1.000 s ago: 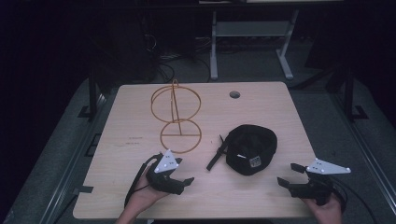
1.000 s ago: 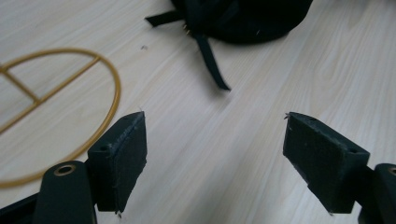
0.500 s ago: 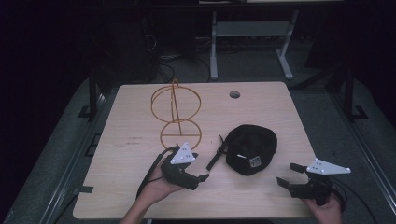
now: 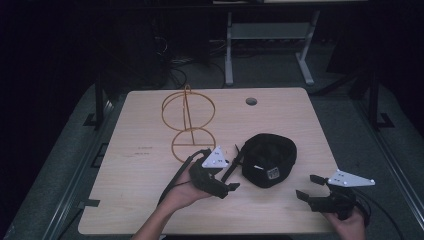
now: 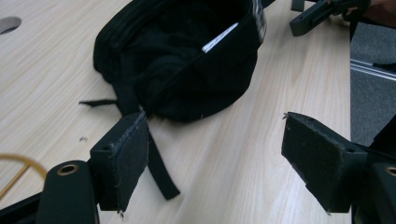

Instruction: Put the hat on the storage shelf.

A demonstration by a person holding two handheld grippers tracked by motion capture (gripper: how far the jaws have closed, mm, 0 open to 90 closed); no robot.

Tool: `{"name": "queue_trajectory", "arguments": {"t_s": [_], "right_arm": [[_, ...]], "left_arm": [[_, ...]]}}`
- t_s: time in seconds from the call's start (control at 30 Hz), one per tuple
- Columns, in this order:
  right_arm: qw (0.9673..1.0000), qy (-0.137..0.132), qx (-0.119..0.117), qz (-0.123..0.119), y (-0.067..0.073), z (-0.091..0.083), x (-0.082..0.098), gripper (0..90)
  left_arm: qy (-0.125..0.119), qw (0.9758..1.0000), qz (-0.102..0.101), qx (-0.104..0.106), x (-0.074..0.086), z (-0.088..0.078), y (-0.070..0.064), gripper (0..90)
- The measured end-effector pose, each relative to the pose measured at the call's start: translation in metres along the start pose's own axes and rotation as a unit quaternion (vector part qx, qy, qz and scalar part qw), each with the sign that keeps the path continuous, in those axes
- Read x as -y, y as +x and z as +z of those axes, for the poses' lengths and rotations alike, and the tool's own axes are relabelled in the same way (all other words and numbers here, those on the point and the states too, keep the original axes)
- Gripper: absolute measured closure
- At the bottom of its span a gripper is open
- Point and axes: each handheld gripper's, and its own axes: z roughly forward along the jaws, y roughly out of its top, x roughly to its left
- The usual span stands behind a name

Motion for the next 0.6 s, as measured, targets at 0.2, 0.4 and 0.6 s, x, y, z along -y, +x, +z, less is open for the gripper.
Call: {"name": "queue_trajectory", "arguments": {"t_s": [0.2, 0.4, 0.6], "right_arm": [[1.0000, 0.001, -0.002, 0.001, 0.000, 0.001, -0.001, 17.5], [1.0000, 0.001, -0.003, 0.000, -0.002, 0.002, 0.000, 17.5], [1.0000, 0.001, -0.006, -0.002, -0.001, 0.002, 0.000, 17.5]], "left_arm": [[-0.008, 0.9997, 0.018, 0.017, -0.020, 0.009, -0.001, 22.9], [-0.012, 0.9990, 0.024, 0.037, -0.034, 0.019, -0.002, 23.8], [0.001, 0.9982, 0.041, 0.044, -0.044, 0.027, -0.005, 24.5]]}}
